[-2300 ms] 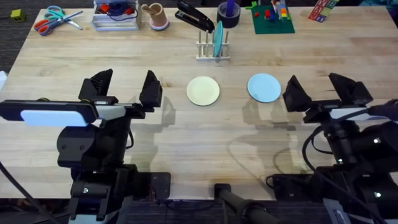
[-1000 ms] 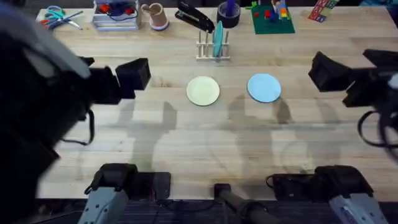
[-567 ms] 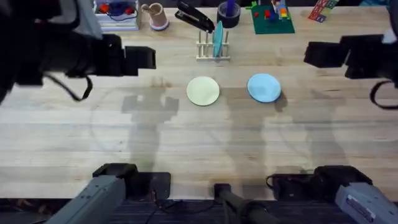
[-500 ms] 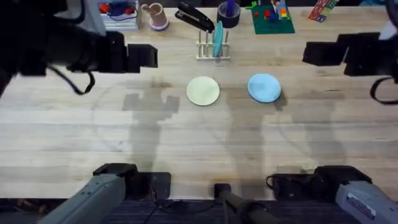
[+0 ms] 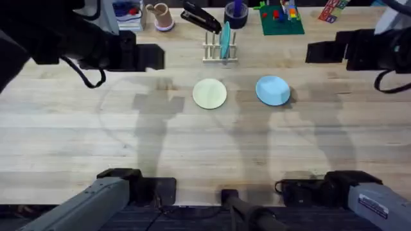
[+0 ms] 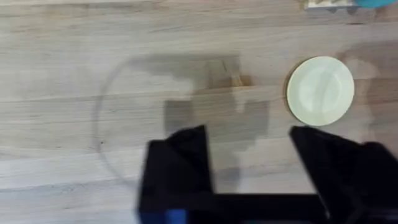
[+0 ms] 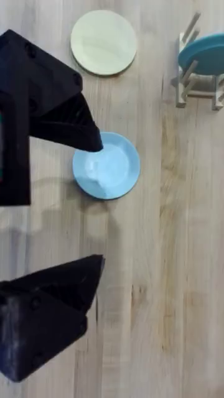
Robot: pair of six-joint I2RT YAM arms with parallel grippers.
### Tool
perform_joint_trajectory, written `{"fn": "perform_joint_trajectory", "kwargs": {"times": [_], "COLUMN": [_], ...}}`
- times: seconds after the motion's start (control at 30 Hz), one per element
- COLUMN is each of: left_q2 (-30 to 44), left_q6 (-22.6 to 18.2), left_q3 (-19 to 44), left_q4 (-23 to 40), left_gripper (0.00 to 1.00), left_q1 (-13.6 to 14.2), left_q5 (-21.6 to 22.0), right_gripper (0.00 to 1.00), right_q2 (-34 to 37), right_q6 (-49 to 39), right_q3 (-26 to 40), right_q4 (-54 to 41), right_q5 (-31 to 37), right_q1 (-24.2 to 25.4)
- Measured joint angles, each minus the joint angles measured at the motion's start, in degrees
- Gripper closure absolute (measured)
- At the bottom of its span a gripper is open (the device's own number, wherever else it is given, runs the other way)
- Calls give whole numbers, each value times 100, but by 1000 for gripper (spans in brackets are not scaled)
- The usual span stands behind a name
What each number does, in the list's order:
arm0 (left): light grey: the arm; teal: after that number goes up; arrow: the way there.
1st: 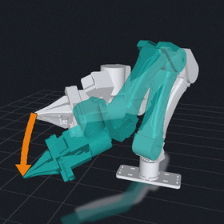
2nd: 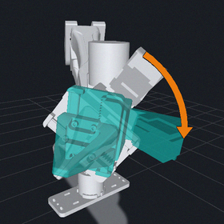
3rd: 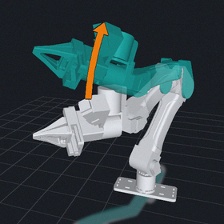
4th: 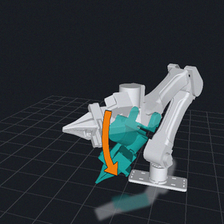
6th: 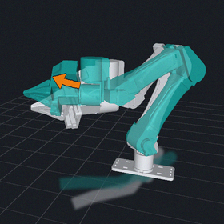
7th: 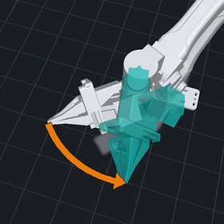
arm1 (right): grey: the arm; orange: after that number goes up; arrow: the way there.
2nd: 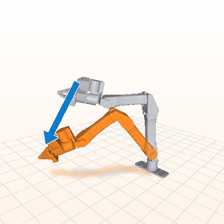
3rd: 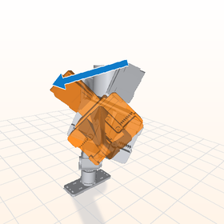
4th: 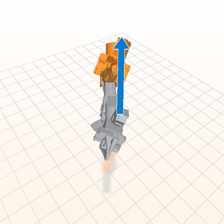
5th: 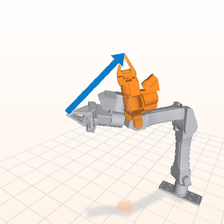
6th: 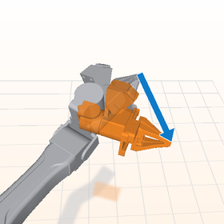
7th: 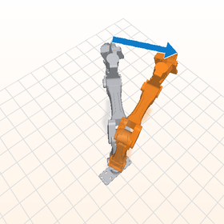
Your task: Pick up the plates from the table one by one and place each into a slot on the dish rack.
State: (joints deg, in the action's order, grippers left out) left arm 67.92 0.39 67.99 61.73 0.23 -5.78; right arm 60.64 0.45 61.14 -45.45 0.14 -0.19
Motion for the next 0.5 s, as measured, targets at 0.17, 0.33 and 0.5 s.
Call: {"fn": "perform_joint_trajectory", "kwargs": {"times": [0.17, 0.33, 0.5], "left_q2": [1, 0, 0], "left_q6": [-20, -11, 59], "left_q3": [0, 0, -154], "left_q4": [-28, -84, -720], "left_gripper": [925, 956, 956], "left_q1": [0, 0, 0], "left_q5": [-516, -1418, -2349], "right_gripper": [6, 8, 7], "right_q2": [0, 0, 0], "right_q6": [0, 0, 0], "right_q3": [0, 0, 0], "right_q4": [0, 0, 0], "right_q5": [0, 0, 0], "right_q1": [0, 0, 0]}}
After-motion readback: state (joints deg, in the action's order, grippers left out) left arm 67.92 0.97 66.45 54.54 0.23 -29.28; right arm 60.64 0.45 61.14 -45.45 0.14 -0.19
